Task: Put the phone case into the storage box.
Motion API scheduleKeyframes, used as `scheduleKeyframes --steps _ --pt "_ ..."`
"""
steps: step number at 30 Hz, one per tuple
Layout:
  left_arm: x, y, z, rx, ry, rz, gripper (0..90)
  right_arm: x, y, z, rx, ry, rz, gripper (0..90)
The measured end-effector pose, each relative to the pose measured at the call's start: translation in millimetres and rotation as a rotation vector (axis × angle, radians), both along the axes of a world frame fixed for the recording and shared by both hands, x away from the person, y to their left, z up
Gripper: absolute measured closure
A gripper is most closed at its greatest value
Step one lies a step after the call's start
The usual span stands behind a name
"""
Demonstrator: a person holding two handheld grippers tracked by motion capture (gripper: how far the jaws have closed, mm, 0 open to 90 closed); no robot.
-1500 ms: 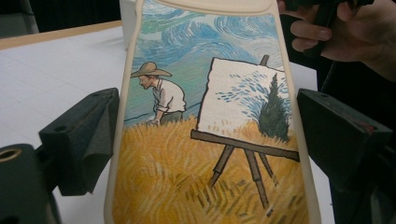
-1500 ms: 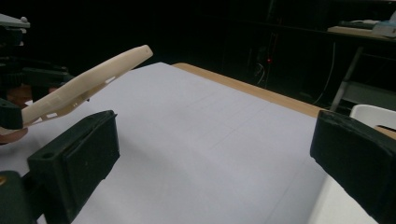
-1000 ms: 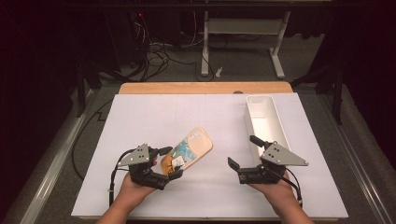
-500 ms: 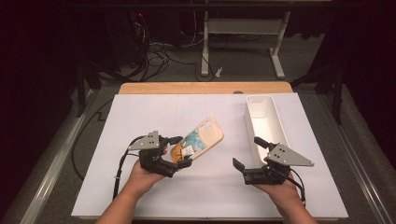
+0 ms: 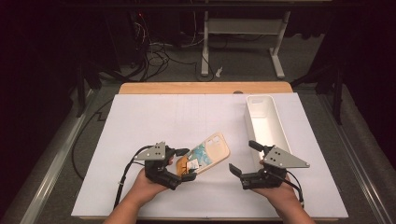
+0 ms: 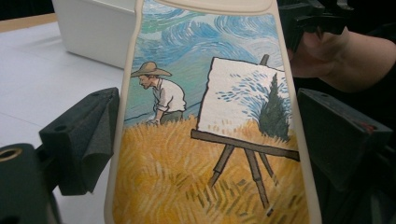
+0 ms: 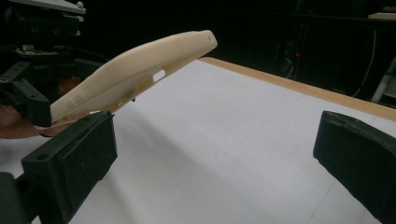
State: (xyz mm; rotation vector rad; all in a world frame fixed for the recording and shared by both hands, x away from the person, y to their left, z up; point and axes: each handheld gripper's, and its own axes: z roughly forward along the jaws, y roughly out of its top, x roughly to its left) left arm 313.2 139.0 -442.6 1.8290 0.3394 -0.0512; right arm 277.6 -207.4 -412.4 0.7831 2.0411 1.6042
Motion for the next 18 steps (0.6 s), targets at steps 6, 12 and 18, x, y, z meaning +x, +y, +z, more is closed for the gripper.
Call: scheduleKeyframes --steps 6,12,18 --pt "-3.3 -0.2 -1.3 0.0 0.005 -0.037 11.6 -3.2 1.5 0.8 0.027 0.01 0.061 0.1" --pt "-5.7 0.0 -0.5 -0.014 0.007 -0.064 11.6 -5.6 3.1 1.5 0.062 0.018 0.132 0.1" --pt "-8.0 0.6 -2.3 -0.024 0.015 -0.104 11.6 -8.4 6.2 2.3 0.084 0.025 0.192 0.1"
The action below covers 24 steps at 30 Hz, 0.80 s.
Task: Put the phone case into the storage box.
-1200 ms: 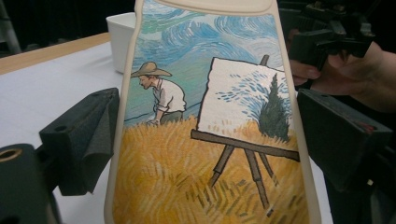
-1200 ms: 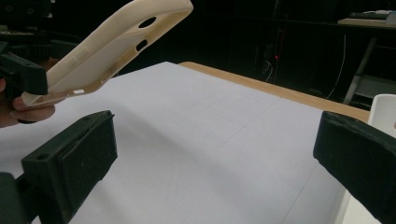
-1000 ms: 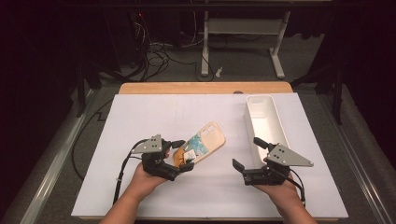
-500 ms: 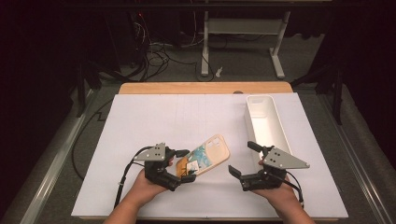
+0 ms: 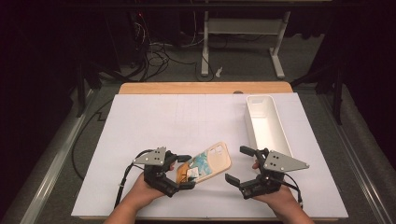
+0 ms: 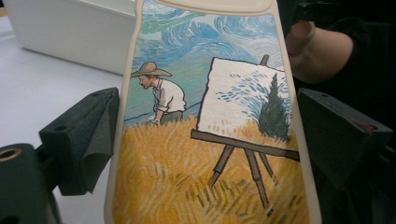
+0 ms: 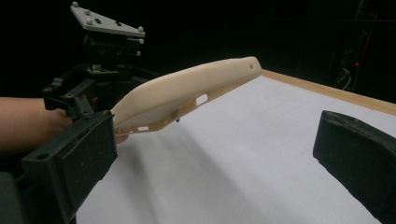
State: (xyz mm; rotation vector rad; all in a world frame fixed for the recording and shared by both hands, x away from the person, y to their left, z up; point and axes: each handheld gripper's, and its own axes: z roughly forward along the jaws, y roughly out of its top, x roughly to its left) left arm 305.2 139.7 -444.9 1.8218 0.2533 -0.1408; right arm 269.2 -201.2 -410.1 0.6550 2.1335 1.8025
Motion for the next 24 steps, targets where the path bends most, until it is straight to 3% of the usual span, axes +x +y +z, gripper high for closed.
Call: scheduleKeyframes --steps 14,24 --pt "0.0 -0.8 -3.1 0.0 0.02 -0.041 11.5 -2.7 7.1 2.5 0.046 -0.002 0.092 0.0" --pt "-0.9 -3.1 -4.1 0.002 0.027 -0.074 11.5 5.5 10.4 0.1 0.091 0.014 0.162 0.1"
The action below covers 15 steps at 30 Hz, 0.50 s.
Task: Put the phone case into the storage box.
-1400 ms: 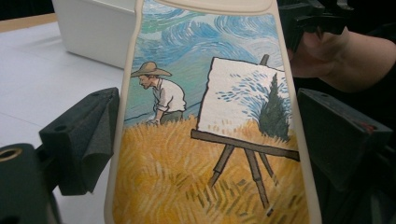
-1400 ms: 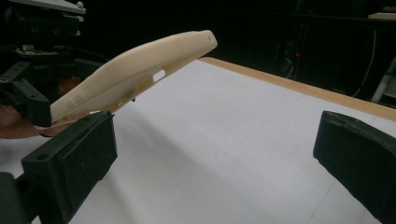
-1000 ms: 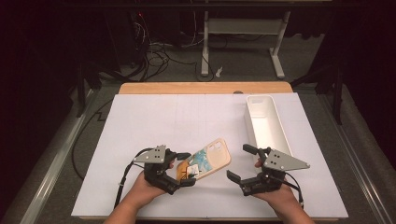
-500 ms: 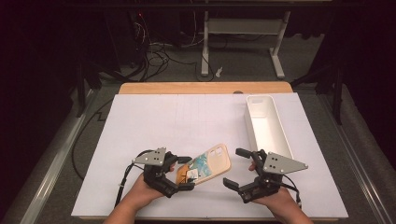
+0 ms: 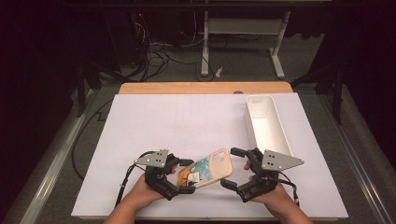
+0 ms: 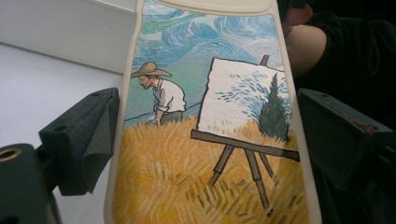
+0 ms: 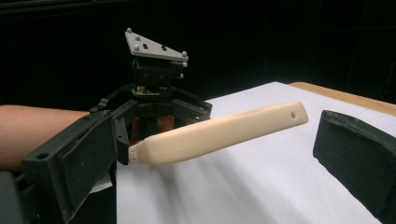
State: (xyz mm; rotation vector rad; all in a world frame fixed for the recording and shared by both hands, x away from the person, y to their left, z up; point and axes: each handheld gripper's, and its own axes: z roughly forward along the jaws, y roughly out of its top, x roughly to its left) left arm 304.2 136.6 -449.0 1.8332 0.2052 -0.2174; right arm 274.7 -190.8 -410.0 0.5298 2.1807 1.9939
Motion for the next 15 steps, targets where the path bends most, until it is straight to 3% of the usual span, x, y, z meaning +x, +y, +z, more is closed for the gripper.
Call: scheduleKeyframes --steps 4,15 --pt "-0.4 -0.8 -0.5 0.001 0.004 -0.012 11.5 1.2 2.7 -1.5 0.005 0.0 0.028 0.1" --pt "-0.6 -1.5 -0.7 0.003 0.001 -0.012 11.5 7.9 5.9 -5.4 0.007 0.022 0.035 0.2"
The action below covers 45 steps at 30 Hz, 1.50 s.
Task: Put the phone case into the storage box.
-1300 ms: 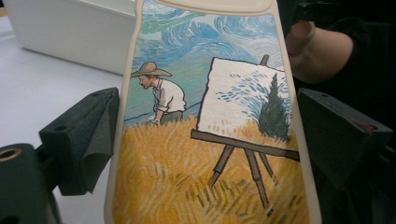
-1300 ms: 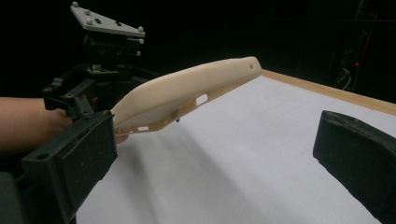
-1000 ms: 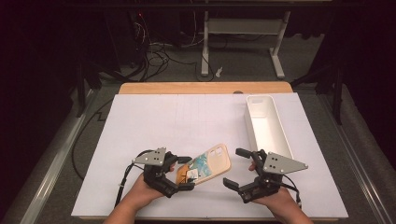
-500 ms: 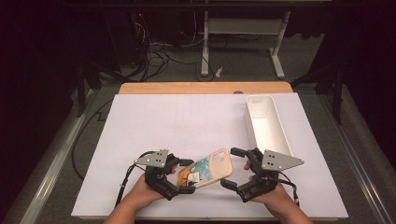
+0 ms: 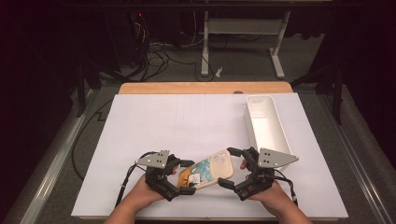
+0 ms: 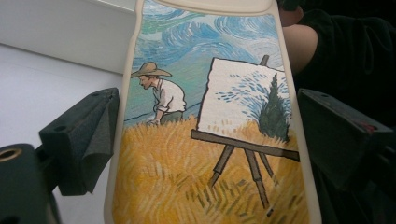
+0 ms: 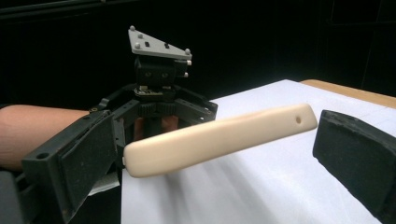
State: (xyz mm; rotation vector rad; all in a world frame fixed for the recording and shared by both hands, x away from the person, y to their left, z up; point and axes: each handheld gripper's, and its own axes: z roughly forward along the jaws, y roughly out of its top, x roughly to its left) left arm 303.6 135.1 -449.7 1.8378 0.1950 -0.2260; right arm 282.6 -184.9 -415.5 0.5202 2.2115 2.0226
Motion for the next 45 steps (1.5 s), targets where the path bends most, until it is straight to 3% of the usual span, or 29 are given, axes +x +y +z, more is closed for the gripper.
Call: scheduleKeyframes --steps 20,45 --pt "-1.8 -1.9 0.1 -0.001 -0.005 -0.024 11.4 3.4 5.1 -3.2 0.023 0.016 0.068 1.3" --pt "-2.1 -2.0 0.0 -0.027 0.003 -0.035 11.4 3.0 0.9 -0.2 0.077 0.021 0.077 8.5"
